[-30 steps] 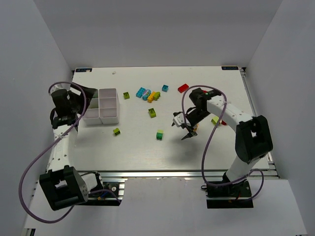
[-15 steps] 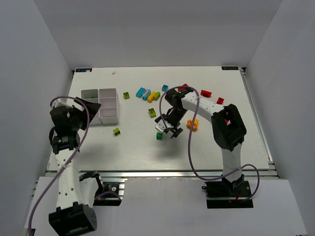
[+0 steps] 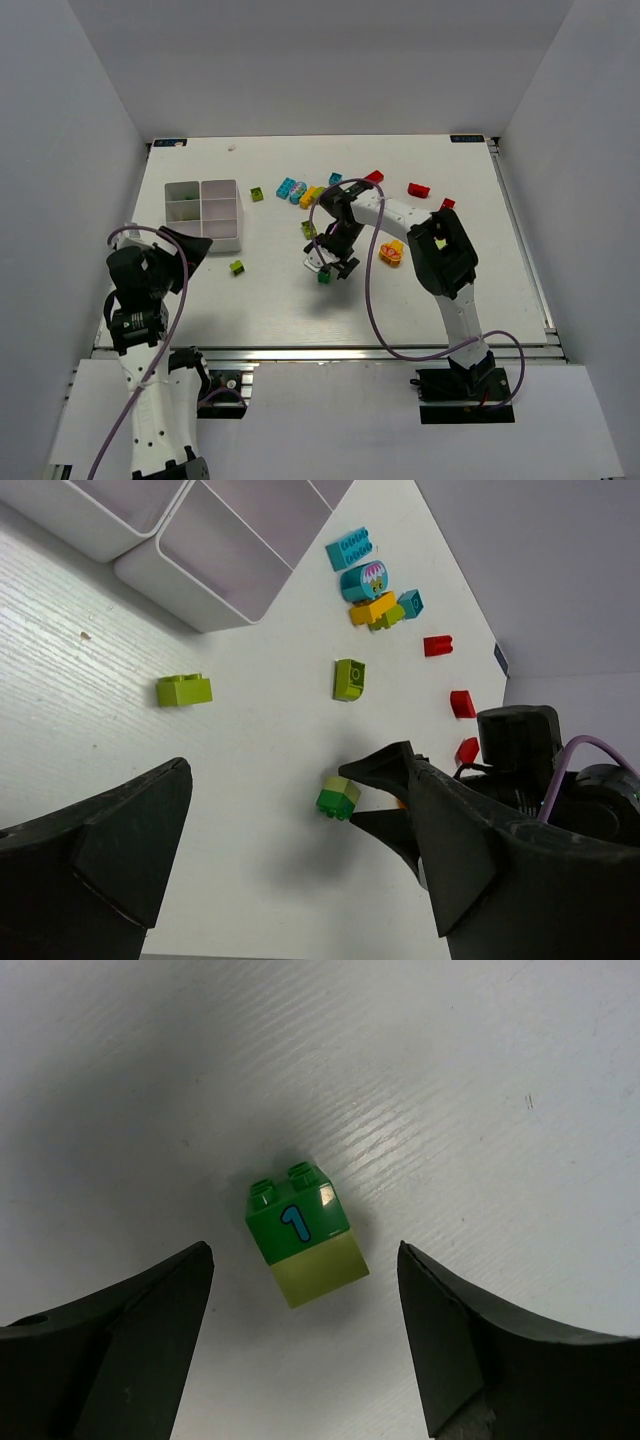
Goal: Sort the legos into containers by color
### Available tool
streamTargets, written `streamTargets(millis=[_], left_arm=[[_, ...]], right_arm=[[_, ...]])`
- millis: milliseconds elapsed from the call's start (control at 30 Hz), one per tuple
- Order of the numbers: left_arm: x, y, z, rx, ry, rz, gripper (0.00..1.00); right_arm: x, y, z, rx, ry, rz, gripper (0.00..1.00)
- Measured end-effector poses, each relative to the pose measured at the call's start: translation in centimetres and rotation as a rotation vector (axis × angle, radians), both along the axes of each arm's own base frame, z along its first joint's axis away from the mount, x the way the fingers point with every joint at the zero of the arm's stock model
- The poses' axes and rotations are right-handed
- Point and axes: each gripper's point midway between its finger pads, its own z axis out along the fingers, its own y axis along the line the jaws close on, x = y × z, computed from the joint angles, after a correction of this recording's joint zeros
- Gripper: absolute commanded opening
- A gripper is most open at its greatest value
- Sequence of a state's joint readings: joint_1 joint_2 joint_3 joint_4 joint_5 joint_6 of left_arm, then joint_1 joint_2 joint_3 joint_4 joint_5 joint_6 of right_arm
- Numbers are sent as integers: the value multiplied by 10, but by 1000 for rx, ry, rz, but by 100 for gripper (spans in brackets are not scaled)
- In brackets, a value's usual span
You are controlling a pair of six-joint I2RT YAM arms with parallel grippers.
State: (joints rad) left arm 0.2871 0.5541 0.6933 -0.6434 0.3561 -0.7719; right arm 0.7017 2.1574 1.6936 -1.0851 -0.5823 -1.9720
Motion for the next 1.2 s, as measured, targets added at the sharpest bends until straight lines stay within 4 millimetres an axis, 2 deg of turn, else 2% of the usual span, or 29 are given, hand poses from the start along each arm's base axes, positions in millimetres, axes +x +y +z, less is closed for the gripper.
streamTargets(millis=[67,300,533,867,967,1200], left_arm=[[-3,-1,-1,-4,8,1,98],[-12,-4,-14,-24,50,5,98],[-17,-8,-23,-51,66,-1,98],[-19,-46,-22,-210,-16,-178,96],[-22,-55,-15,-237,-47,-233,95],[-27,-66,-19,-295,-52,-296,88]], right_arm=[[0,1,-2,-4,-4,5,76],[1,0,-7,-32,-25,17,53],[2,-2,-9,-41,-36,17,36],[-1,4,-3,2,-10,9,6],[-3,12,12,43,44,-80,0],[-16,35,89,162,257,-432,0]])
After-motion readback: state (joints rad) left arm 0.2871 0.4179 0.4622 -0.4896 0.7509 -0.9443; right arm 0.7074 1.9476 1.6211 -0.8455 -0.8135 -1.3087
